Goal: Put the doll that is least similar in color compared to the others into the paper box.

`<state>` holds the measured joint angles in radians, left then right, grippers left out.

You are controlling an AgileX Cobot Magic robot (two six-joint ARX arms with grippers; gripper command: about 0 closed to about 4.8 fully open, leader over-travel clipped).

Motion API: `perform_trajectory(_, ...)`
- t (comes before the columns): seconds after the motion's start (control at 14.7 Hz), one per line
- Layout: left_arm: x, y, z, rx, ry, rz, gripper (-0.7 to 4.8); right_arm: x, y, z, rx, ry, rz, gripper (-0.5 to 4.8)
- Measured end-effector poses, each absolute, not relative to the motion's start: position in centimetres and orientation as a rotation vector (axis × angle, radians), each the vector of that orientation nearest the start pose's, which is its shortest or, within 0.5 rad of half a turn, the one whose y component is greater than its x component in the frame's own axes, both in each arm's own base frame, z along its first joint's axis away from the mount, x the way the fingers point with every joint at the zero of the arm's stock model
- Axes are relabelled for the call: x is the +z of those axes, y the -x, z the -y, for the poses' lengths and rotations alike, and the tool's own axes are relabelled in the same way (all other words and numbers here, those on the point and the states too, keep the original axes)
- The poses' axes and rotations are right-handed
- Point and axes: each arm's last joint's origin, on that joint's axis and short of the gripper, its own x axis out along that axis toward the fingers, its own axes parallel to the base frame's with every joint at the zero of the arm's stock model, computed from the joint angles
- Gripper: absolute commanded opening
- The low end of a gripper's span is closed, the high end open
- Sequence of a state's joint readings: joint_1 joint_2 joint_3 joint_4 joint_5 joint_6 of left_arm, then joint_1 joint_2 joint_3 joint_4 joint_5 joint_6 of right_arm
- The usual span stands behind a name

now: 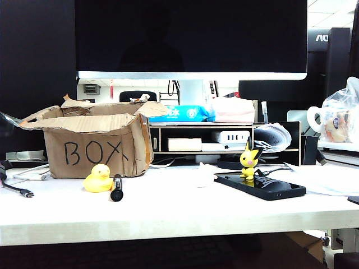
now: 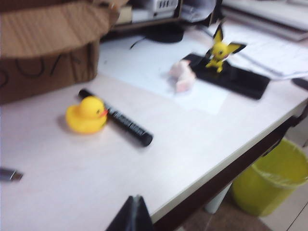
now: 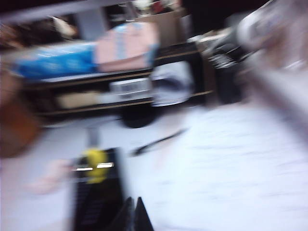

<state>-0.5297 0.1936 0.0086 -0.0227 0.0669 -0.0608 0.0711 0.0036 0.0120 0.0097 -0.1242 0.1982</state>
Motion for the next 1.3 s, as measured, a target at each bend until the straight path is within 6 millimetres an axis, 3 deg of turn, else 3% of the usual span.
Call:
perform_trajectory(0.14, 14.5, -9.3, 5.7, -0.584, 0.002, -0.258, -0.05, 16.8, -9.6, -1.3, 0.294, -0.257, -0.02, 0.03)
perform_trajectory(0.34, 14.2, -9.4, 5.7, -0.582, -0.006, -0.291, -0.05, 16.8, -9.5, -1.4, 0.334, -0.352, -0.041, 0.5)
perform_trajectory(0.41, 14.3, -9.4, 5.7, -0.582, -0.005, -0.287, -0.05, 16.8, -9.5, -1.5, 0.358, -0.37, -0.049, 0.48)
perform_trajectory(0.55, 14.3, -9.4, 5.7, -0.582, -0.005, -0.285, -0.05, 16.9, -9.4, -1.7, 0.416, -0.412, -0.071, -0.1)
perform_trajectory(0.89, 14.3, -9.4, 5.7, -0.582, -0.005, -0.285, -0.05, 21.8, -9.7, -1.7, 0.386, -0.421, -0.189, -0.09)
perform_trajectory(1.09, 14.3, -9.4, 5.7, -0.582, -0.004, -0.281, -0.05, 27.0, -14.8, -3.6, 0.447, -0.417, -0.439, -0.09)
perform_trajectory(1.3, 14.7, -9.2, 5.6, -0.585, 0.007, -0.236, -0.05, 29.7, -21.4, -10.5, 0.632, -0.321, -0.729, -0.09)
